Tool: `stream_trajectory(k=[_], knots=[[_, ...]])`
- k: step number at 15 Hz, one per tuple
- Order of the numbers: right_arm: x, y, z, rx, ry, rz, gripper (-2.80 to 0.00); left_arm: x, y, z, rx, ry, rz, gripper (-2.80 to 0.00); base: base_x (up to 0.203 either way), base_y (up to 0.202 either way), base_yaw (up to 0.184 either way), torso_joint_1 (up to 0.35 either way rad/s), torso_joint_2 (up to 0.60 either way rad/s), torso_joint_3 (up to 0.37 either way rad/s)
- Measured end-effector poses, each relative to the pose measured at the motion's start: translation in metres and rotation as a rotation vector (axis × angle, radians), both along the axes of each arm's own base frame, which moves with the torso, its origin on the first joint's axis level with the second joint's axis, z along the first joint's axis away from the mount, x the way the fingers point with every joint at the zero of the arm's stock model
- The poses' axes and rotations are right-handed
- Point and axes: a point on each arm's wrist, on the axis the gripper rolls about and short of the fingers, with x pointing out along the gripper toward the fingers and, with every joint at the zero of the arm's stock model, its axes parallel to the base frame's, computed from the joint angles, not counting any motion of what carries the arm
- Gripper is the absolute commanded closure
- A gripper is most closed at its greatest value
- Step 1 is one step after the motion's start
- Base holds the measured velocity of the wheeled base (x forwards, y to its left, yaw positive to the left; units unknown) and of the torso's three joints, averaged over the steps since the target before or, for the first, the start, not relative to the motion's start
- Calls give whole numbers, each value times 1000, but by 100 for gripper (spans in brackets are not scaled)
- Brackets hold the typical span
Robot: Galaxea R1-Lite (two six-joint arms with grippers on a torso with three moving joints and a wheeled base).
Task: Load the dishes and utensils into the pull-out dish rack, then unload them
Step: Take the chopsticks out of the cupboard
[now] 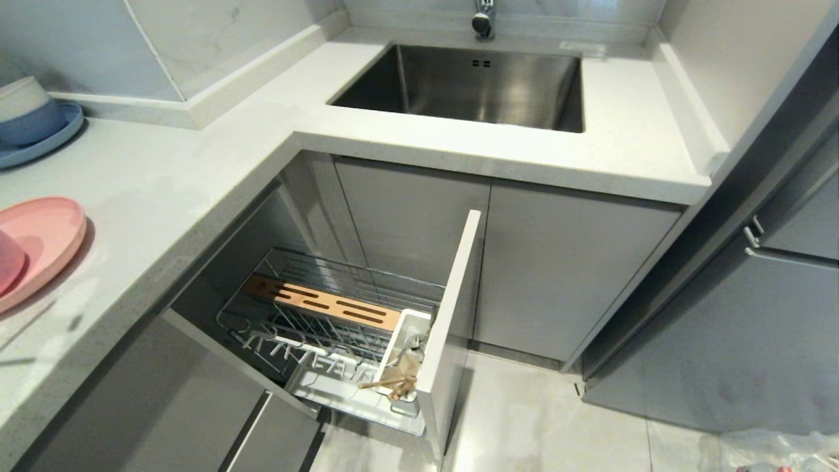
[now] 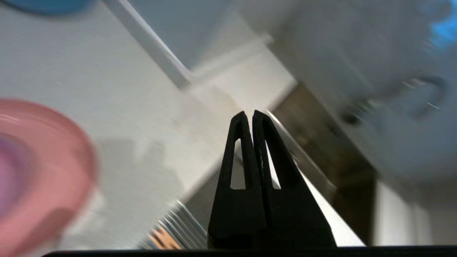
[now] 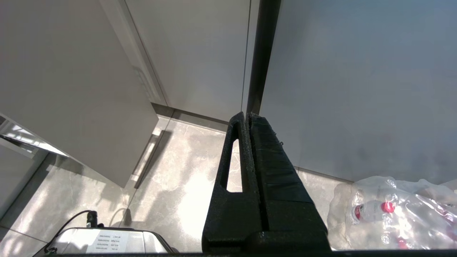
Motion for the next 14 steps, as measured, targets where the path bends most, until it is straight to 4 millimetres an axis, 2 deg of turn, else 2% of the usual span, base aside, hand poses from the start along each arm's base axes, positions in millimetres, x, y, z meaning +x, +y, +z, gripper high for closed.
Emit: stream_trajectory(k=[4,8,11,14], knots=[[0,0,0,0,0,0,0,4,-18,-11,-31,77,-391,0,0,0,0,0,0,0],[0,0,0,0,0,-1,0,28,-43,-40,-7,261,-722,0,0,0,0,0,0,0],[0,0,0,0,0,0,0,57,-74,-71,29,424,-877,0,0,0,0,0,0,0],[0,0,0,0,0,-1,0,89,-119,-116,150,639,-870,0,0,0,0,0,0,0]])
